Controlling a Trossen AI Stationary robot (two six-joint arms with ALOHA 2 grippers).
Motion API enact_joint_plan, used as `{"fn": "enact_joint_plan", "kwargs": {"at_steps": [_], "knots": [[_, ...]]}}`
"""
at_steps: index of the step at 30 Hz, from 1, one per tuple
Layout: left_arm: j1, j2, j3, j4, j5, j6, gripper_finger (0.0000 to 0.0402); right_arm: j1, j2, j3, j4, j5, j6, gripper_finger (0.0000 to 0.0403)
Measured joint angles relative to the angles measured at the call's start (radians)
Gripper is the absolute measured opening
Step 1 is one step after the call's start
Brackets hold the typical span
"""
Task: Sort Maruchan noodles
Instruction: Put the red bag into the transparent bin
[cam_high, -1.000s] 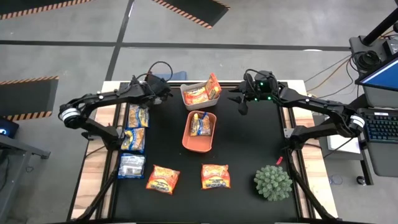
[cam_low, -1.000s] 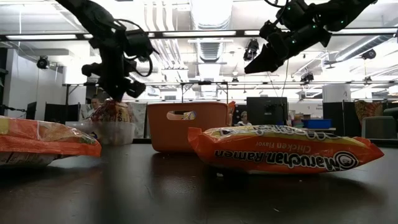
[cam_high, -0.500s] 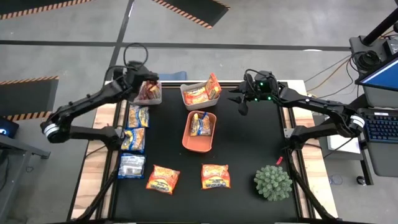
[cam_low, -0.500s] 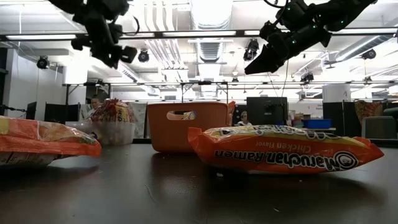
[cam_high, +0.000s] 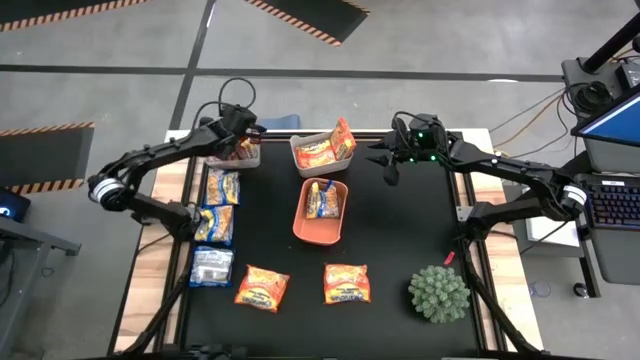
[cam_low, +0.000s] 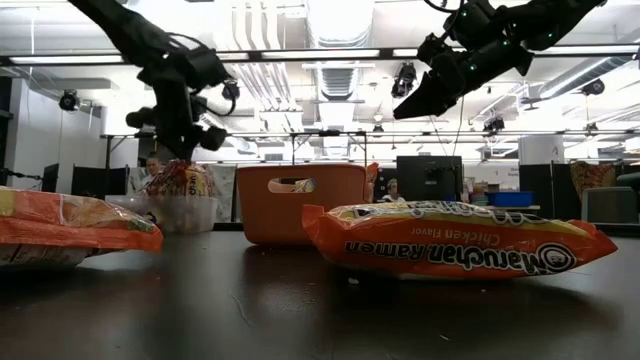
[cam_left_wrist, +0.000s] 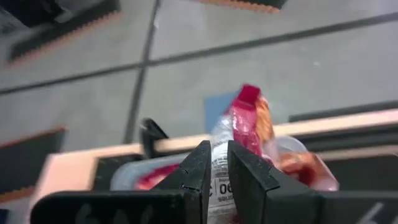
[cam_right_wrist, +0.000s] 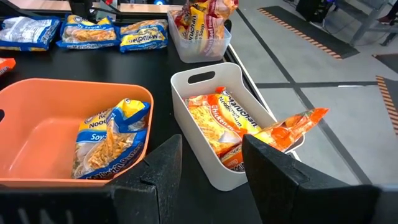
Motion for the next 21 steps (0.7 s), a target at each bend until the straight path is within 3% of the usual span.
{"fn": "enact_joint_plan", "kwargs": {"at_steps": [7,15,18,21], "knots": [[-0.027,0.016,-0.001,0.010,0.157,-0.061,0.0037,0.000,0.000,0.000,0.000,0.000,0.005,0.0157],[-0.036,-0.035,-0.001,-0.187,-0.034,-0.056,0.0037,0.000,0.000,0.000,-0.002,0.000,0.011,0.0157],[-0.031,-0.031,-0.004,-0.276,-0.043,-0.102,0.0036,0.000,0.000,0.000,-0.001,0.000,0.011,0.0157],[-0.031,-0.012,-0.031,-0.258,-0.035,-0.120,0.0036,0.000,0.000,0.000,-0.001,0.000,0.011,0.0157]]}}
